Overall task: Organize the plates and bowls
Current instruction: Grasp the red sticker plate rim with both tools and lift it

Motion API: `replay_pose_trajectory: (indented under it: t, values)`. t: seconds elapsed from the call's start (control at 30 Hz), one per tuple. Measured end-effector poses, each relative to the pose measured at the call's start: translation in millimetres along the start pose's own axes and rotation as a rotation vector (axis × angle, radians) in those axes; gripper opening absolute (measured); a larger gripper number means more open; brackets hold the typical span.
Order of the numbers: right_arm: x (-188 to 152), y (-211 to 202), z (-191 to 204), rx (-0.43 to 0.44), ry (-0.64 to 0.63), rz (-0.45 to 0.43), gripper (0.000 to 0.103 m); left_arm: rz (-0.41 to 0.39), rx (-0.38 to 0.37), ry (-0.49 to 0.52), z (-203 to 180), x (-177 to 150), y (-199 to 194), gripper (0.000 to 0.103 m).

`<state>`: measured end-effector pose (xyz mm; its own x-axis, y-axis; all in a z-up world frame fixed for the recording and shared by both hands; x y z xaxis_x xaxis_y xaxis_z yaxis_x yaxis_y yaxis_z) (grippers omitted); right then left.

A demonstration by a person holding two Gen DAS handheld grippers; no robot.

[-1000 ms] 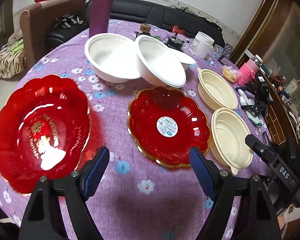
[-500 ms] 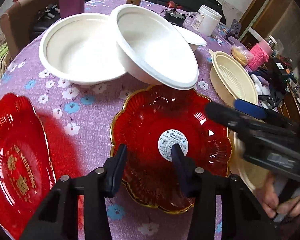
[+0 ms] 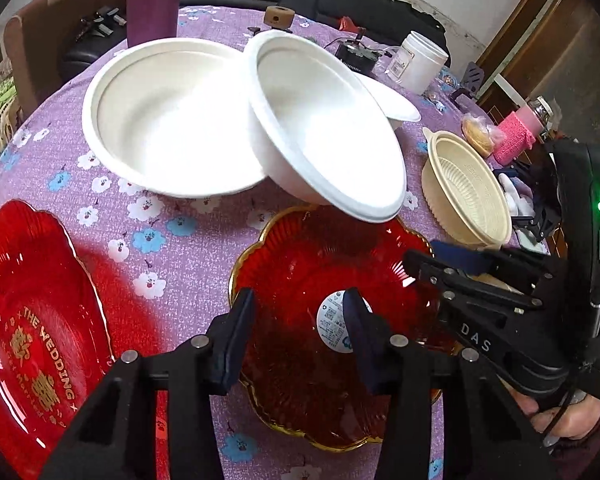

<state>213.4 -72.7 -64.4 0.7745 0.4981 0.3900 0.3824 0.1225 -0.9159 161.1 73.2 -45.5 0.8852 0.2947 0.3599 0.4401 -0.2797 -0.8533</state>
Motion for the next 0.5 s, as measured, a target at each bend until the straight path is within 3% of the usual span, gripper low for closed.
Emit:
replay_pose_trajectory:
  t: [0.13, 0.27, 0.43, 0.5]
  values:
    - [-5, -2, -3, 0.003, 0.008, 0.014, 0.018, -0.031, -0.042, -0.036, 6, 5, -12, 0.045]
    - [-13, -5, -14, 0.022, 0.042, 0.024, 0.017, 0.009, 0.005, -0.029, 8, 5, -3, 0.045]
    - [-19, -6, -30, 0.131, 0.127, -0.002, 0.018, 0.100, 0.080, 0.035, -5, -3, 23, 0.045]
    - [-20, -7, -33, 0.150, 0.152, -0.012, 0.022, 0.091, 0.112, 0.067, -11, -4, 26, 0.043]
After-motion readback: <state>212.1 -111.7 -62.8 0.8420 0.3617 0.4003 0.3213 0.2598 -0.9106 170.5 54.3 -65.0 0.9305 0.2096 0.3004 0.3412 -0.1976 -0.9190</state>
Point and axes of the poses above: each gripper's, at about its wrist camera, not at the fingertips, and y roughly the way its jaws point, z to its left, x to its top, the point moved 1 cm from there along y, roughly the way its jaws point, and after that the axes turned 14 degrees about -y, right-handed, at the moved point
